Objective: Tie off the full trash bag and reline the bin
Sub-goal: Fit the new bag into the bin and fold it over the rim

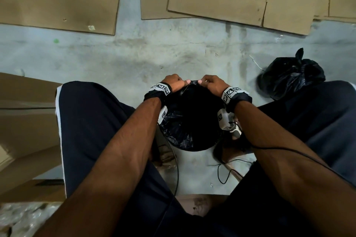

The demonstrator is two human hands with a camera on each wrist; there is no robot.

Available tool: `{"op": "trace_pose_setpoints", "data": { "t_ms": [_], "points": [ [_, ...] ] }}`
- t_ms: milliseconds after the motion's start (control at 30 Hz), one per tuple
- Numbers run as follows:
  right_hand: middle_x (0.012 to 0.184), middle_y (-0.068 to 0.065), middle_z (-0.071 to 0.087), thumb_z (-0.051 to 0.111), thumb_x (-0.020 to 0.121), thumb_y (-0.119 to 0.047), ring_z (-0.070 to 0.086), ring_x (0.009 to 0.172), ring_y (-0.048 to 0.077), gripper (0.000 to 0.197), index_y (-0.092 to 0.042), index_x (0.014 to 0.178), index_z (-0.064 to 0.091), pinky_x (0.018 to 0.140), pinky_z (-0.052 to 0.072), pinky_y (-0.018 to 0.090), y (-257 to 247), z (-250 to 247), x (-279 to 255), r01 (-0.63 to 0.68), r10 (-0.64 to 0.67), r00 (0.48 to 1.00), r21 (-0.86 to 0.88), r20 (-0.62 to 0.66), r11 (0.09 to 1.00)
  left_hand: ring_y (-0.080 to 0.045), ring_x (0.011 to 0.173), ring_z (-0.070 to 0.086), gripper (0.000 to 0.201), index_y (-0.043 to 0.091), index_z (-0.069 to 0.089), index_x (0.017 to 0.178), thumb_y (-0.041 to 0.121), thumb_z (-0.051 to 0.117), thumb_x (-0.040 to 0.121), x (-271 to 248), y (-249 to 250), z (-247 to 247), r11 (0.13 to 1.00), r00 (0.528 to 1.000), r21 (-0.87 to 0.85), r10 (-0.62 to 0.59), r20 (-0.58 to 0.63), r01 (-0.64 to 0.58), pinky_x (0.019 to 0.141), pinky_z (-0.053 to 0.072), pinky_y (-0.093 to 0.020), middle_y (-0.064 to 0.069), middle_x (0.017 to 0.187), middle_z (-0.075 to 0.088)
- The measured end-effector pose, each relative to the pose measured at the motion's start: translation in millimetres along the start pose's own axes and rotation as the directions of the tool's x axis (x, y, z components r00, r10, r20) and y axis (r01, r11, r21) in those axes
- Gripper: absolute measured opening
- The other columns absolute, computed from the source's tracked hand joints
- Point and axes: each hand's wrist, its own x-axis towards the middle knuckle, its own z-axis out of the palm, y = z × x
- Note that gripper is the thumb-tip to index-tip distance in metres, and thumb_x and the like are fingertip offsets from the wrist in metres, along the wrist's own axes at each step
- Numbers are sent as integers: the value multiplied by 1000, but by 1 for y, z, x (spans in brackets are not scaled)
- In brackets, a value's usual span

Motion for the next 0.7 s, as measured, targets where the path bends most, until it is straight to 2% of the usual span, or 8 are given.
{"op": "trace_pose_setpoints", "data": {
  "t_ms": [100,233,333,433,533,600,633,700],
  "points": [
    [89,8,61,53,101,-41,55,84,23,30,-14,91,61,75,38,29,-1,4,-2,16,-16,1000,-63,-4,998,-32,89,62,67,12,69,89,70,38,95,-2,2,6,1000,997,5,22,-69,-22,80,50,-37,-11,94,68],
    [88,11,58,46,105,-41,53,86,25,38,-13,81,54,77,37,32,-2,4,-2,14,-12,1000,-129,18,992,-34,93,62,64,9,66,91,66,37,98,-4,-9,7,1000,996,-14,19,-84,-20,79,46,-36,-11,94,66],
    [85,14,57,46,104,-42,53,84,27,42,-8,82,54,78,39,35,2,6,-2,-19,12,998,-99,-69,995,-35,102,62,56,9,65,98,60,43,100,-7,-26,6,997,993,-75,-24,-118,15,84,47,-37,-15,105,67],
    [71,7,53,50,103,-41,51,78,25,44,-14,69,49,73,38,34,4,7,0,-19,18,981,-4,-192,1000,-34,111,62,43,14,66,109,53,52,98,-11,-34,-2,982,975,-189,-46,-217,4,92,48,-37,-13,119,68],
    [62,-4,48,58,99,-39,48,72,21,43,-19,63,45,66,36,29,4,8,-1,17,16,955,108,-296,994,-34,110,63,40,11,67,109,48,56,98,-9,-32,-6,974,957,-223,-34,-287,-32,88,46,-33,-15,116,69],
    [72,0,58,62,97,-40,53,76,21,34,-20,71,52,67,41,27,5,8,-4,39,18,936,154,-351,987,-34,109,62,41,5,65,107,44,52,101,-8,-26,-7,974,966,-225,-30,-256,-30,85,43,-32,-18,114,68],
    [84,5,64,62,95,-43,56,82,23,27,-20,81,57,72,45,28,6,8,-6,46,22,929,173,-370,984,-35,108,61,41,3,63,103,43,49,103,-8,-24,-6,971,972,-237,-37,-234,-20,85,43,-33,-20,113,67],
    [109,16,65,57,96,-50,60,98,30,34,-17,102,60,86,45,33,13,9,-9,-1,71,921,179,-383,984,-37,104,62,40,5,57,93,41,43,105,-5,-26,-4,962,976,-273,-60,-209,1,85,44,-36,-22,108,67]
  ]
}}
